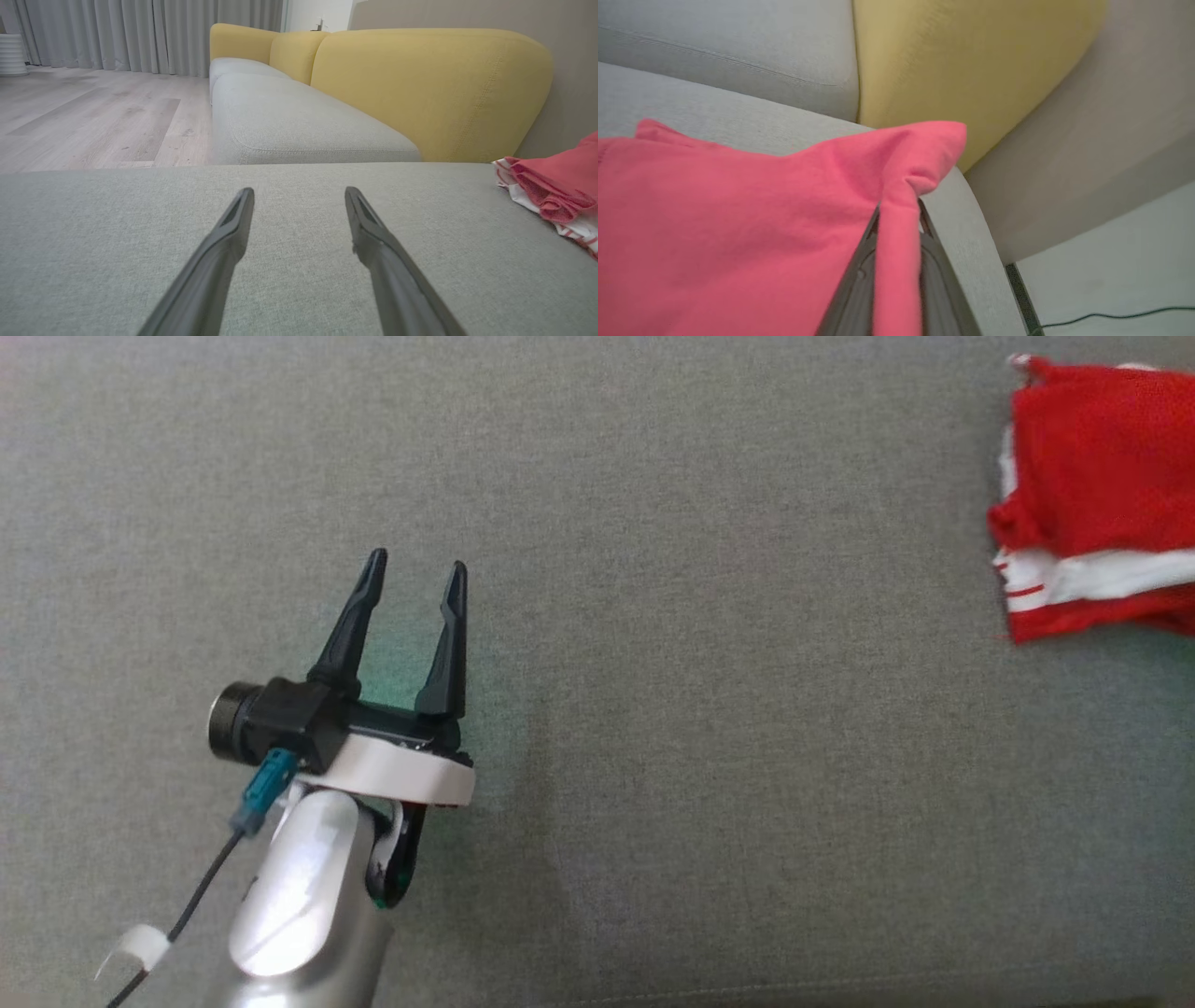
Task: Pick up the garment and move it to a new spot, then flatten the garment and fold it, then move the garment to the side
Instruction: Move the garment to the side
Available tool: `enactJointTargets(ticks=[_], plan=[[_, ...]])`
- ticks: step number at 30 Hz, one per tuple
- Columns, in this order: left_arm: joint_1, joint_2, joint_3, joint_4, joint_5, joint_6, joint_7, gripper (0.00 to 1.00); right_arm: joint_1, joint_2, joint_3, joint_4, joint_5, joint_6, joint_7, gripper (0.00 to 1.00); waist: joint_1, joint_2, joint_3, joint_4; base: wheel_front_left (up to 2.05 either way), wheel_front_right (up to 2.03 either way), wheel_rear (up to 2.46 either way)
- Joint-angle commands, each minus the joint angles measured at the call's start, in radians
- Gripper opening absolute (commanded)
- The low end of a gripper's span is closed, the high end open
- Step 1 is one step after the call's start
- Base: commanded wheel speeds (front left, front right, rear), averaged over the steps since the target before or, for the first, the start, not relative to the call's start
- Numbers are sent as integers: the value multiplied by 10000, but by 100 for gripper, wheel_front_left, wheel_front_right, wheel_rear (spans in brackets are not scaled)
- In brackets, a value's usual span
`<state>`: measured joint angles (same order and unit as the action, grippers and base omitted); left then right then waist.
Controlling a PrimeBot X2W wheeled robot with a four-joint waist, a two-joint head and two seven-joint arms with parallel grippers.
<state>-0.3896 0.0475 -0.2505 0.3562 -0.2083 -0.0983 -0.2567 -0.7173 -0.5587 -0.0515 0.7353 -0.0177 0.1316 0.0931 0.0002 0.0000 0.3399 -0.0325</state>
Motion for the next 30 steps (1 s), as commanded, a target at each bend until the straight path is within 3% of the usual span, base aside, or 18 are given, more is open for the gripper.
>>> enactJointTargets(ticks=[1,11,12,13,14,22,30], plan=[[-288,184,447,-262,110,-45,-51,100,-346,-297,-312,-183,-68,-9,25,0,-2,0,96,-2,0,0,0],[-143,213,682,-245,209,-132,-51,100,-401,192,-1552,103,-412,-9,-269,2,-2,0,94,-60,0,0,0],[-128,208,713,-246,220,-134,-51,100,-389,273,-1566,79,-466,-9,-334,24,-2,0,51,-70,0,0,0],[-109,202,736,-234,229,-138,-51,100,-378,397,-1578,76,-455,-9,-365,75,-2,0,-11,-79,0,0,0],[-87,196,755,-229,242,-142,-51,100,-376,507,-1597,74,-421,-9,-371,100,-2,0,-77,-88,0,0,0],[156,129,926,-296,222,-166,-51,100,-306,1436,-1154,-826,-269,-9,-933,100,-2,0,-962,-75,0,0,0],[623,59,1052,-507,65,-74,-51,100,852,3492,-274,-3175,1082,-9,-2241,100,-2,0,-1982,164,0,0,0]])
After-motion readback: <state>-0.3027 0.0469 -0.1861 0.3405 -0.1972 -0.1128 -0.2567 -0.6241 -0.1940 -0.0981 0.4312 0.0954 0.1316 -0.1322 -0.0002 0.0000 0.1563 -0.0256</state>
